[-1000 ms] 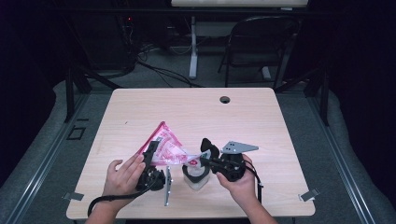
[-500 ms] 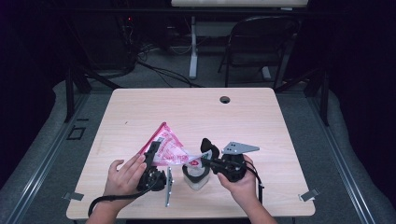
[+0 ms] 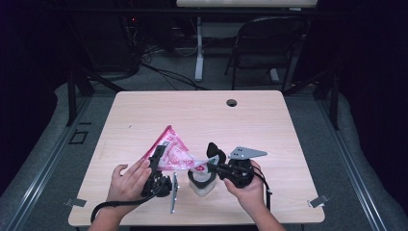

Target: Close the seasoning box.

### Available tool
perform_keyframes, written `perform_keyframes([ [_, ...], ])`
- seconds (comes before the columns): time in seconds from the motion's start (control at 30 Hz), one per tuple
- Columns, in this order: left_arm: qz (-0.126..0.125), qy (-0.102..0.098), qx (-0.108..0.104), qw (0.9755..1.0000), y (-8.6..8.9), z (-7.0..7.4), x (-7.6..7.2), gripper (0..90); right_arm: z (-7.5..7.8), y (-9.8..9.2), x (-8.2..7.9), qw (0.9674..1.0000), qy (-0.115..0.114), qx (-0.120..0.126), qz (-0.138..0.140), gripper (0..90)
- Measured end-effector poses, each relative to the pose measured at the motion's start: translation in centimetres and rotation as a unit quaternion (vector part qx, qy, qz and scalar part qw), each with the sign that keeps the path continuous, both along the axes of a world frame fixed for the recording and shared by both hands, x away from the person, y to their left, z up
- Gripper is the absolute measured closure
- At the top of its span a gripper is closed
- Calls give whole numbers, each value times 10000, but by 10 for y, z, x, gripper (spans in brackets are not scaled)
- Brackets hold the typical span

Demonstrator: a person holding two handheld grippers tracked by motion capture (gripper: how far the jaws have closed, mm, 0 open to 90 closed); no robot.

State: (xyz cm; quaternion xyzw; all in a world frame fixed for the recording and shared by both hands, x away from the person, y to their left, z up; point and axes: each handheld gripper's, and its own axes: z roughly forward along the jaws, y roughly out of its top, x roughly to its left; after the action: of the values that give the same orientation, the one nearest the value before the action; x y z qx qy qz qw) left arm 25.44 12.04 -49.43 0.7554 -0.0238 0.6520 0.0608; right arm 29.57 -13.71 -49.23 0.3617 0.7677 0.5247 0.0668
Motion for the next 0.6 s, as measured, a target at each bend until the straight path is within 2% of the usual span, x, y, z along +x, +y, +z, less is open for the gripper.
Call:
perform_keyframes([
  [0.2, -16, -13, 72, 10000, -1, 0, 0, 641, -1, -1, 0, 10000, 12, -38, -7, 900],
  [0.6, -43, -11, 49, 10000, -1, 1, 0, 641, -2, 0, 0, 10000, 13, -21, 1, 900],
])
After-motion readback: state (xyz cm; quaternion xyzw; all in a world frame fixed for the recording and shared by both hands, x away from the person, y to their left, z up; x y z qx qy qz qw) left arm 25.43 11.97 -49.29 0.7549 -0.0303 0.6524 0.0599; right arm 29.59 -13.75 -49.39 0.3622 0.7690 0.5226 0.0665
